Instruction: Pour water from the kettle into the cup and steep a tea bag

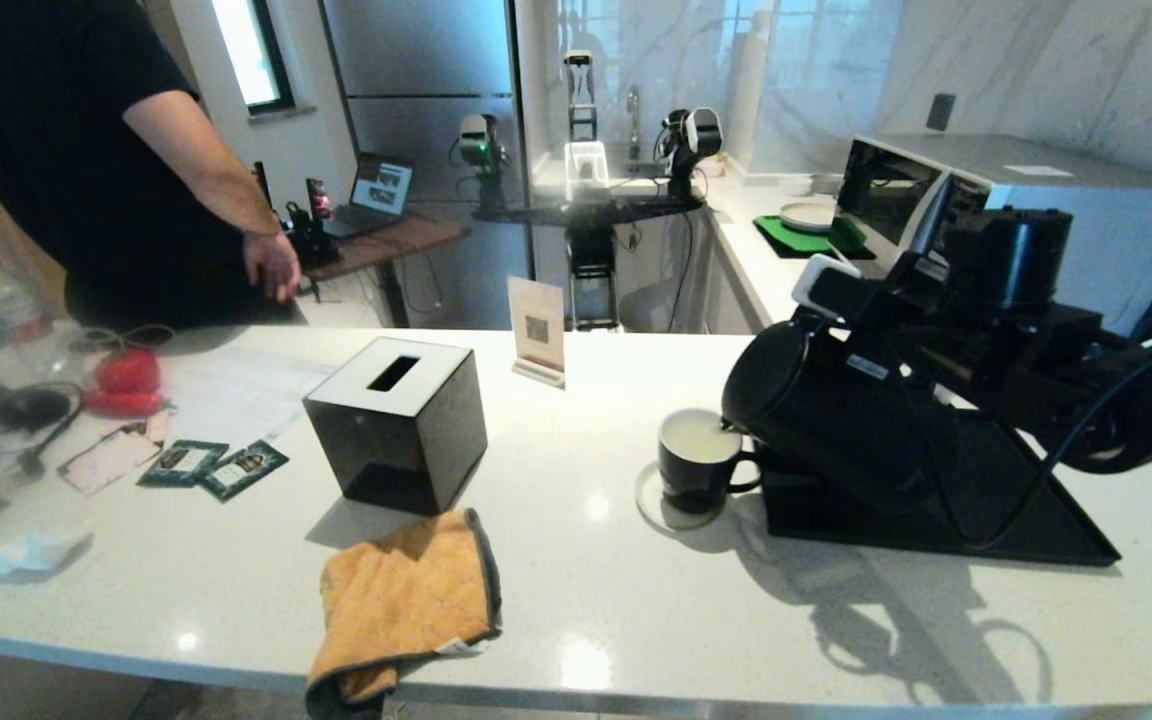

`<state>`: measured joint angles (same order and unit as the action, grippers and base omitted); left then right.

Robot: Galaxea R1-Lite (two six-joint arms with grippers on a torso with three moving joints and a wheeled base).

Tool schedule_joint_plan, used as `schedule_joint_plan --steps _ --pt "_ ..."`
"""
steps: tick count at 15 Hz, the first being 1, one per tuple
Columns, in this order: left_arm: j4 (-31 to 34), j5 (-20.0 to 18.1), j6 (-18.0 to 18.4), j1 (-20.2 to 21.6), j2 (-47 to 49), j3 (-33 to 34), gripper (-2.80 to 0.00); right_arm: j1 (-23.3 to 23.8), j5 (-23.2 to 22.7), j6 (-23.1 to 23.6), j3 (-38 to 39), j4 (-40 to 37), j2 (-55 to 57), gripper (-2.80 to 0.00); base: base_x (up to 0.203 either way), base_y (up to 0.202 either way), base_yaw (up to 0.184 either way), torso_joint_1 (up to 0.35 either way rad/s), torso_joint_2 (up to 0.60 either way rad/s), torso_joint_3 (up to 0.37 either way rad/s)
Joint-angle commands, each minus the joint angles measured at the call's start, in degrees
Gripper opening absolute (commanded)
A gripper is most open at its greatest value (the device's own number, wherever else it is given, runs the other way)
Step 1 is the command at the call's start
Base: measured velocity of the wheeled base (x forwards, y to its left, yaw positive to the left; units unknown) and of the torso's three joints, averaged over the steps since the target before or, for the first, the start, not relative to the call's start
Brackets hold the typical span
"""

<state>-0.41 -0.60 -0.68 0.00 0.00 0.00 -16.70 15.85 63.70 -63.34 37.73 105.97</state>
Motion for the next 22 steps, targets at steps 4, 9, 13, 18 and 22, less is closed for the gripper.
schedule_joint_plan --steps 4,9,13,18,22 --pt "0.0 0.0 0.0 0.0 0.1 0.0 -2.8 -0.2 0.1 0.5 -0.7 0.2 0.0 -2.8 0.0 0.0 0.0 0.0 0.0 0.0" --pt "0.0 0.0 0.0 0.0 0.1 0.0 -2.8 -0.7 0.1 0.5 -0.7 0.2 0.1 -2.8 0.0 0.0 0.0 0.0 0.0 0.0" --pt "0.0 0.0 0.0 0.0 0.1 0.0 -2.8 -0.8 0.1 0.6 -0.7 0.3 0.1 -2.8 0.0 0.0 0.0 0.0 0.0 0.0" --pt "0.0 0.0 0.0 0.0 0.1 0.0 -2.8 -0.9 0.1 0.7 -0.6 0.4 0.1 -2.8 0.0 0.0 0.0 0.0 0.0 0.0" --pt "0.0 0.0 0.0 0.0 0.1 0.0 -2.8 -0.9 0.0 0.7 -0.3 0.4 0.0 -2.8 0.0 0.0 0.0 0.0 0.0 0.0"
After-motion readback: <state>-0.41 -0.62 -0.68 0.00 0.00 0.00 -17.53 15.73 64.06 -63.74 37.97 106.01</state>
